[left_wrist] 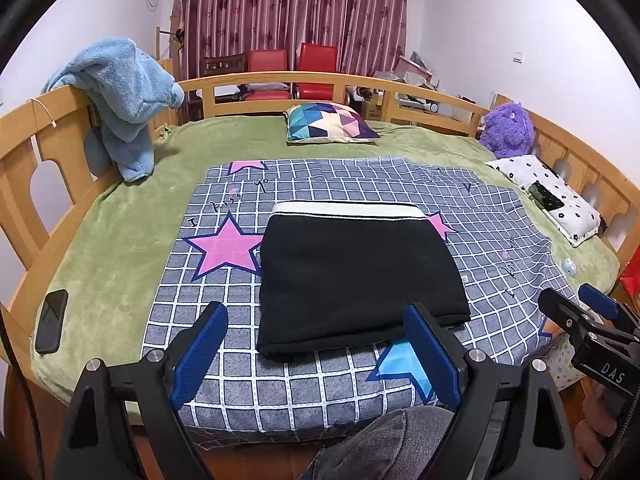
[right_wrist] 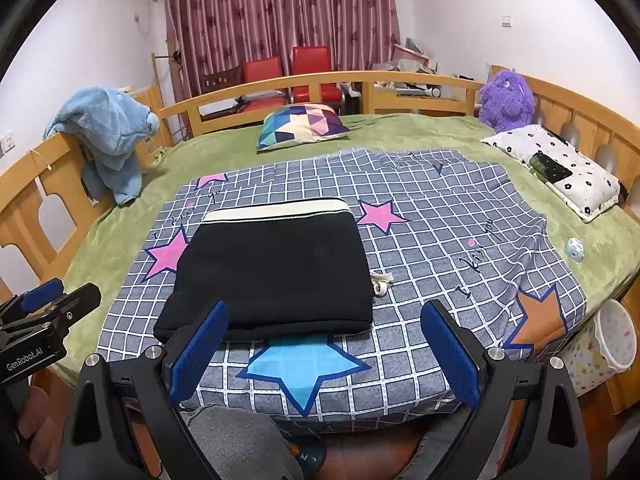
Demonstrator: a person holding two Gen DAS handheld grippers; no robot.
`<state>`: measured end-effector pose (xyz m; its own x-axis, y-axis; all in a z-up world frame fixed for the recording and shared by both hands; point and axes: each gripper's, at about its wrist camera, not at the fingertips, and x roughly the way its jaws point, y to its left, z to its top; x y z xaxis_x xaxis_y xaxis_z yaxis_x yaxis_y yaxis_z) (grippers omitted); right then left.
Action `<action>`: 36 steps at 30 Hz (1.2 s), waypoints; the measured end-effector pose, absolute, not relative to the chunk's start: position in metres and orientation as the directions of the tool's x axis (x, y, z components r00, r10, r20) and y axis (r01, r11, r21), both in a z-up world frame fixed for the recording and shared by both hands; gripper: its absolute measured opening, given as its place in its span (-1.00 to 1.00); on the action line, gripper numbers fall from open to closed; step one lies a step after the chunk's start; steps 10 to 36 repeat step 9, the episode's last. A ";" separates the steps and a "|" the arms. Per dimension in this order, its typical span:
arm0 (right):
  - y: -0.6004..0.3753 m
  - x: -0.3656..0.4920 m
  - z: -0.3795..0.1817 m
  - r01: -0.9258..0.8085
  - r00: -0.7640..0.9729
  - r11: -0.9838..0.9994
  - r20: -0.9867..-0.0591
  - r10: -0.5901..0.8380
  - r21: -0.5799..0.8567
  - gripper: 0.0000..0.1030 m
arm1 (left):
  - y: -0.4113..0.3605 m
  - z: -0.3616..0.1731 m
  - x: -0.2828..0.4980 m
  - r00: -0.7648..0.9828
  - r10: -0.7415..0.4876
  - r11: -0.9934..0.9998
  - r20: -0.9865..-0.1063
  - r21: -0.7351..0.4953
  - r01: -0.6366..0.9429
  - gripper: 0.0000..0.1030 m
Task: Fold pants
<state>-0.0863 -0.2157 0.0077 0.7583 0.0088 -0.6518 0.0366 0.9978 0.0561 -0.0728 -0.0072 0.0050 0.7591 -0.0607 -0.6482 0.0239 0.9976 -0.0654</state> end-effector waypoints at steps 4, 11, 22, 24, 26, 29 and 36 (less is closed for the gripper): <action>-0.215 -0.087 0.009 0.036 0.761 0.998 -0.649 0.007 0.052 0.86 | -0.007 0.005 -0.074 0.760 -0.063 0.997 -0.647 -0.066 0.027 0.74; -0.213 -0.087 0.011 0.035 0.762 0.998 -0.647 0.009 0.055 0.86 | -0.008 0.005 -0.074 0.755 -0.063 0.998 -0.652 -0.065 0.028 0.74; -0.213 -0.087 0.011 0.035 0.762 0.998 -0.647 0.009 0.055 0.86 | -0.008 0.005 -0.074 0.755 -0.063 0.998 -0.652 -0.065 0.028 0.74; -0.213 -0.087 0.011 0.035 0.762 0.998 -0.647 0.009 0.055 0.86 | -0.008 0.005 -0.074 0.755 -0.063 0.998 -0.652 -0.065 0.028 0.74; -0.213 -0.087 0.011 0.035 0.762 0.998 -0.647 0.009 0.055 0.86 | -0.008 0.005 -0.074 0.755 -0.063 0.998 -0.652 -0.065 0.028 0.74; -0.213 -0.087 0.011 0.035 0.762 0.998 -0.647 0.009 0.055 0.86 | -0.008 0.005 -0.074 0.755 -0.063 0.998 -0.652 -0.065 0.028 0.74; -0.213 -0.087 0.011 0.035 0.762 0.998 -0.647 0.009 0.055 0.86 | -0.008 0.005 -0.074 0.755 -0.063 0.998 -0.652 -0.065 0.028 0.74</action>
